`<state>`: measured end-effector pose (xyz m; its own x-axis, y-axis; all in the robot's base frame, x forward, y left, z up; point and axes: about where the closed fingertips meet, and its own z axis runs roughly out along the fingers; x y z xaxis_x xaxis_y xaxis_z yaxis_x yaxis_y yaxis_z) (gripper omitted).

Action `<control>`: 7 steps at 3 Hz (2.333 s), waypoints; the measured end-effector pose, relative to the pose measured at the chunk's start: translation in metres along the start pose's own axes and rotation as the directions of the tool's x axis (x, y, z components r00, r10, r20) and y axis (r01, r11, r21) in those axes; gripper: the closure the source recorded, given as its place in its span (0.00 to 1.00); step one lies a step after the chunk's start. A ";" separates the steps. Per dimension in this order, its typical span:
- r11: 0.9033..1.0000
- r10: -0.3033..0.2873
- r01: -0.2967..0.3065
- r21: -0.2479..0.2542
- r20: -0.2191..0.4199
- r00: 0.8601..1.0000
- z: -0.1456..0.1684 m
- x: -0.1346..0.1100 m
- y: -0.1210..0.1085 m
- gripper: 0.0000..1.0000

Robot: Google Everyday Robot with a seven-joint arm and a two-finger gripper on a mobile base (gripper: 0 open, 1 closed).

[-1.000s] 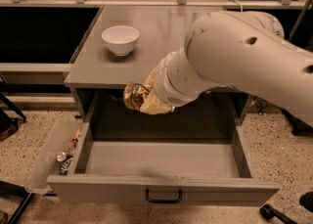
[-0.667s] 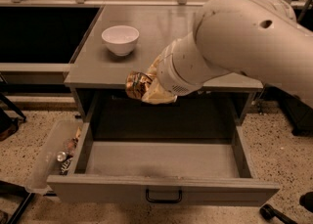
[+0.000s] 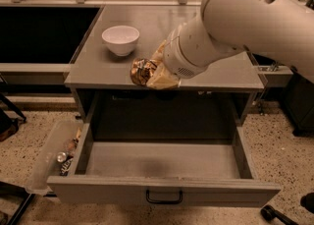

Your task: Pick orange can from top drawer and place on counter

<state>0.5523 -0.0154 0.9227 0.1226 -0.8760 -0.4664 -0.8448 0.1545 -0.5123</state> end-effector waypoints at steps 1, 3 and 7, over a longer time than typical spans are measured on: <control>1.000 0.000 0.000 0.000 0.000 1.000 0.000 0.000 0.000 1.00; 0.997 0.070 -0.069 0.016 -0.041 0.997 0.011 0.046 -0.078 1.00; 0.967 0.253 -0.251 0.036 -0.042 0.967 0.026 0.142 -0.162 1.00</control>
Offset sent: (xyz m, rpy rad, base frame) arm 0.1330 -0.0827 0.0151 0.0061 0.0485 -0.1363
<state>0.7201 -0.1529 0.9201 -0.1166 -0.8268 -0.5503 -0.8291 0.3861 -0.4044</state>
